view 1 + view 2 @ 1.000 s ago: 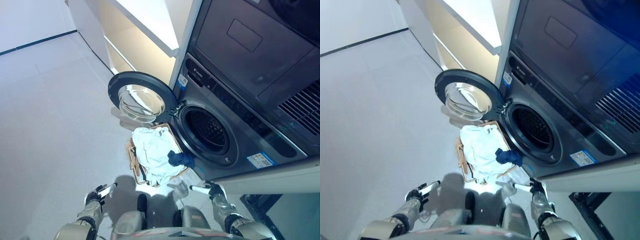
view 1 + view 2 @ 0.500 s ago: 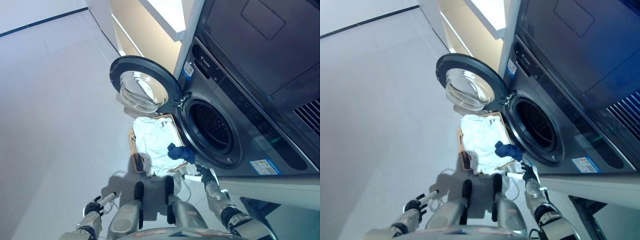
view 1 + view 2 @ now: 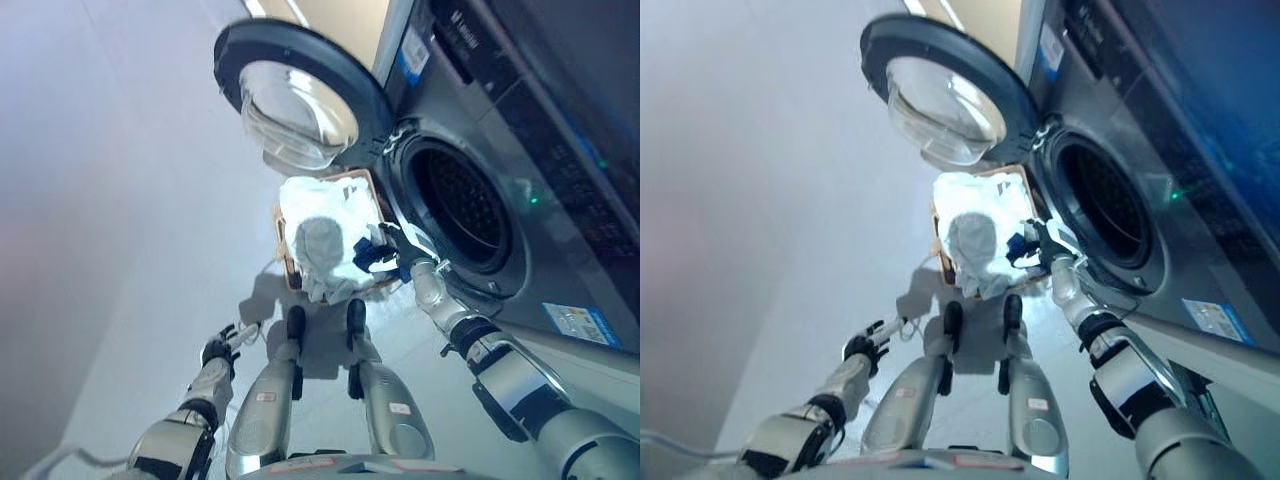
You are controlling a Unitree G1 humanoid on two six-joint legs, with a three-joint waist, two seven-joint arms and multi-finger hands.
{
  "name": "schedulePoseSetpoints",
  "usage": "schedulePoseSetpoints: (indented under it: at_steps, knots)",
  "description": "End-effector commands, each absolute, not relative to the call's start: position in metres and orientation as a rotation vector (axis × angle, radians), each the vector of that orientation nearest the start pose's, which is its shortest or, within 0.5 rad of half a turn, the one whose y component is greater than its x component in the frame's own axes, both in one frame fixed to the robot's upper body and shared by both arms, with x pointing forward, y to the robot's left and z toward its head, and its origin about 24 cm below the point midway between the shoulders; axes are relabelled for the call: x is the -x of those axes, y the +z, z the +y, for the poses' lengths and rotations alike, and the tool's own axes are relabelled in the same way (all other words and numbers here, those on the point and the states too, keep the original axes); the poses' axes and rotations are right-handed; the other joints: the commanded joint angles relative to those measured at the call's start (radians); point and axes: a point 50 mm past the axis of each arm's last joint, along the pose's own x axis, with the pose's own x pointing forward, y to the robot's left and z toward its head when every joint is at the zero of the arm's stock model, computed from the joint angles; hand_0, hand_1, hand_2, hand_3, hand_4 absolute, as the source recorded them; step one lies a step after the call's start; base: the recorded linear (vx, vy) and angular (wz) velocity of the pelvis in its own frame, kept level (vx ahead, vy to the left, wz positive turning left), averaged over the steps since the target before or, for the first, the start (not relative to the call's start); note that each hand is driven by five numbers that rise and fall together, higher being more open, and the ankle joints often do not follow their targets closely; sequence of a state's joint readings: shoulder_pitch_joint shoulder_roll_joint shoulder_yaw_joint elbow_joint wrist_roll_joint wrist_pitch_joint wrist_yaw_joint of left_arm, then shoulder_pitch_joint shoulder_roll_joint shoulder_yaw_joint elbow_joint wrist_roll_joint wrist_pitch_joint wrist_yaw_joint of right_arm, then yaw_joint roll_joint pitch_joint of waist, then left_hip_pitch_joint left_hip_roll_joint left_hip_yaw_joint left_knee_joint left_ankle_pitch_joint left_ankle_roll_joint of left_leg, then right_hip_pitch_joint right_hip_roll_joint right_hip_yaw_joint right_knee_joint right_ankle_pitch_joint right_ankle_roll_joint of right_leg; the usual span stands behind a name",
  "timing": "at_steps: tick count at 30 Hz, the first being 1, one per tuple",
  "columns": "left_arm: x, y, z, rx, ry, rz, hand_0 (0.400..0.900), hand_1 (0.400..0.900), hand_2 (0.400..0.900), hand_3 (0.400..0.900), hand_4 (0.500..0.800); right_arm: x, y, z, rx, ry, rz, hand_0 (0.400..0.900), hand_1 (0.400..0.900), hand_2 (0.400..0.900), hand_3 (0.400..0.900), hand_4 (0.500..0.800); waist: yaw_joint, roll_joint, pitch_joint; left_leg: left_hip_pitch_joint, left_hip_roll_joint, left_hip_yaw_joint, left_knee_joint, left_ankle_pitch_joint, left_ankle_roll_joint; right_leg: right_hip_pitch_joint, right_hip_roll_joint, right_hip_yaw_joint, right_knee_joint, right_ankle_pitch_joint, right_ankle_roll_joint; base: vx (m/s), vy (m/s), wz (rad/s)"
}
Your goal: Put the clothes in the basket into the washing machine.
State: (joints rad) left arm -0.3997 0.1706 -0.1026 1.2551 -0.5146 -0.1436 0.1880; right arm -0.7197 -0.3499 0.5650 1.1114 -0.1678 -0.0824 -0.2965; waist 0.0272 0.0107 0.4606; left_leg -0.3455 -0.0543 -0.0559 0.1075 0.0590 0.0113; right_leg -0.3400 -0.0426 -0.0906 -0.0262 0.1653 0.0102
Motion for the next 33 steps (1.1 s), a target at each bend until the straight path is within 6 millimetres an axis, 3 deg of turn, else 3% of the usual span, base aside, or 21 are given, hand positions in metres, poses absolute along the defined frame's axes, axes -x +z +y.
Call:
schedulePoseSetpoints:
  at_steps: [1, 8, 16, 20, 27, 29, 30, 33]
  knots:
    - [-0.248, -0.092, 0.219, 0.119, 0.446, 0.670, 0.900, 0.900, 0.900, 0.900, 0.800, -0.368, 0.047, -0.196, 1.022, -0.062, 0.100, 0.900, 0.900, 0.900, 0.900, 0.800, -0.002, 0.041, -0.015, -0.041, -0.013, 0.027, 0.030, -0.064, -0.029, -0.165, -0.018, 0.030, 0.288, -0.197, 0.076, -0.09, -0.002, 0.17]
    - [-0.300, -0.047, 0.203, 0.199, 0.448, 0.456, 0.900, 0.900, 0.900, 0.900, 0.800, -0.384, 0.095, -0.233, 1.178, -0.400, -0.017, 0.900, 0.900, 0.900, 0.900, 0.800, -0.007, 0.086, 0.052, -0.398, -0.042, 0.039, 0.342, -0.130, -0.016, -0.488, -0.057, 0.049, 0.551, -0.242, 0.064, -0.10, 0.009, 0.09]
    - [-0.324, -0.016, 0.193, 0.255, 0.406, 0.308, 0.900, 0.900, 0.900, 0.900, 0.800, -0.393, 0.153, -0.260, 1.307, -0.601, -0.147, 0.900, 0.900, 0.900, 0.900, 0.800, 0.013, 0.128, 0.026, -0.663, -0.051, 0.050, 0.535, -0.178, -0.007, -0.764, -0.083, 0.091, 0.759, -0.288, 0.055, -0.03, 0.011, 0.06]
    - [-0.326, -0.016, 0.189, 0.284, 0.387, 0.323, 0.900, 0.900, 0.900, 0.900, 0.800, -0.392, 0.149, -0.270, 1.290, -0.546, -0.036, 0.900, 0.900, 0.900, 0.900, 0.800, 0.031, 0.138, 0.008, -0.757, -0.052, 0.049, 0.610, -0.196, -0.001, -0.855, -0.081, 0.102, 0.824, -0.302, 0.050, 0.01, -0.015, 0.02]
    - [-0.317, -0.031, 0.184, 0.288, 0.372, 0.397, 0.900, 0.900, 0.900, 0.900, 0.800, -0.386, 0.123, -0.276, 1.306, -0.449, 0.113, 0.900, 0.900, 0.900, 0.900, 0.800, 0.031, 0.127, -0.005, -0.790, -0.052, 0.044, 0.619, -0.198, -0.003, -0.898, -0.080, 0.100, 0.844, -0.312, 0.046, 0.02, -0.027, 0.05]
    - [-0.315, -0.034, 0.185, 0.284, 0.376, 0.408, 0.900, 0.900, 0.900, 0.900, 0.800, -0.386, 0.121, -0.275, 1.315, -0.436, 0.110, 0.769, 0.769, 0.769, 0.769, 0.721, 0.034, 0.124, -0.013, -0.791, -0.055, 0.042, 0.617, -0.196, -0.004, -0.905, -0.077, 0.105, 0.846, -0.311, 0.047, 0.01, -0.005, 0.02]
    - [-0.315, -0.034, 0.186, 0.281, 0.379, 0.408, 0.900, 0.900, 0.900, 0.900, 0.800, -0.387, 0.122, -0.274, 1.310, -0.433, 0.109, 0.400, 0.400, 0.400, 0.400, 0.500, 0.035, 0.122, -0.017, -0.793, -0.056, 0.039, 0.614, -0.194, -0.005, -0.907, -0.078, 0.105, 0.844, -0.310, 0.047, 0.01, -0.013, 0.03]
    - [-0.316, -0.032, 0.190, 0.280, 0.394, 0.401, 0.900, 0.900, 0.900, 0.900, 0.800, -0.387, 0.121, -0.273, 1.300, -0.429, 0.108, 0.400, 0.400, 0.400, 0.400, 0.500, 0.034, 0.117, -0.026, -0.795, -0.056, 0.035, 0.608, -0.192, -0.009, -0.909, -0.079, 0.104, 0.840, -0.307, 0.049, 0.00, 0.000, 0.00]
